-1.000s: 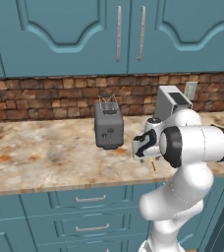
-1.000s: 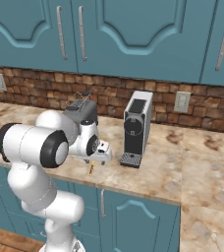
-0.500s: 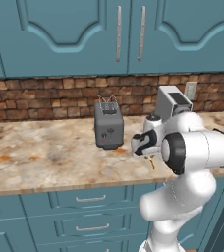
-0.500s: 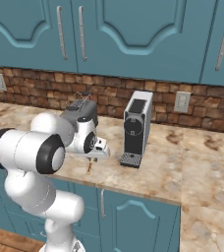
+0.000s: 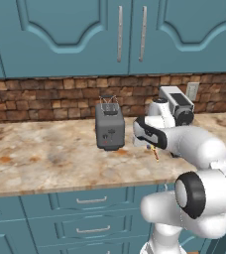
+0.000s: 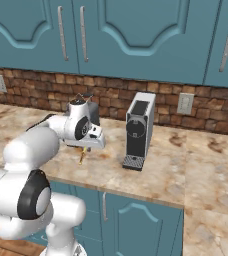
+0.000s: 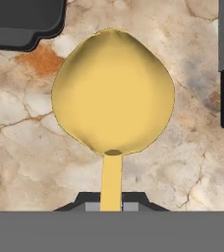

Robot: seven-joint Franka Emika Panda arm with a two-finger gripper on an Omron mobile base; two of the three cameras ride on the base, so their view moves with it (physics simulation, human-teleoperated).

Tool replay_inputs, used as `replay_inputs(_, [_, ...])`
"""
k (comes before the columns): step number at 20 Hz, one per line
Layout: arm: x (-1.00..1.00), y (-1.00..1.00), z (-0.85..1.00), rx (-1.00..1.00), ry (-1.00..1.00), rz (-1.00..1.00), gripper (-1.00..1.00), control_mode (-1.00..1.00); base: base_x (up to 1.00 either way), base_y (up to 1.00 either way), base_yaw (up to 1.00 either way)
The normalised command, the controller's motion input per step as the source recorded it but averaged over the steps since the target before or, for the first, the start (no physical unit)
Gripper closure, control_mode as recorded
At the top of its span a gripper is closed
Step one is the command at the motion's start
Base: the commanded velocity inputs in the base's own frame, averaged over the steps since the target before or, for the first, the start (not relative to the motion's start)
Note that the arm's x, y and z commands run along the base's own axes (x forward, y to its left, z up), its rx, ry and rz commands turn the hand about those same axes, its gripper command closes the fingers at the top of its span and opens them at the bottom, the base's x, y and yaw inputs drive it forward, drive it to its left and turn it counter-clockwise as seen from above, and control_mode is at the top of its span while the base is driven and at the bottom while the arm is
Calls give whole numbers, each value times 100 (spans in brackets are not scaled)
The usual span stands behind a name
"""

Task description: Take the fork and place it on the left side of the plate. Then take the spoon and place it on the right side of the plate. Make sure they're directly next to the plate.

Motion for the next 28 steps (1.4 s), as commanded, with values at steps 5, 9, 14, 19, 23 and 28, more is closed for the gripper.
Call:
replay_inputs(5, [-66, 22, 10, 4, -1, -2, 100, -100, 0, 0, 0])
replay_inputs(9, [0, 0, 0, 0, 0, 0, 100, -100, 0, 0, 0])
replay_inputs(14, [0, 0, 0, 0, 0, 0, 100, -100, 0, 0, 0])
replay_inputs(19, [0, 0, 0, 0, 0, 0, 100, 100, 0, 0, 0])
replay_inputs(23, [0, 0, 0, 0, 0, 0, 100, 100, 0, 0, 0])
replay_inputs(28, [0, 0, 0, 0, 0, 0, 100, 100, -58, 16, 0])
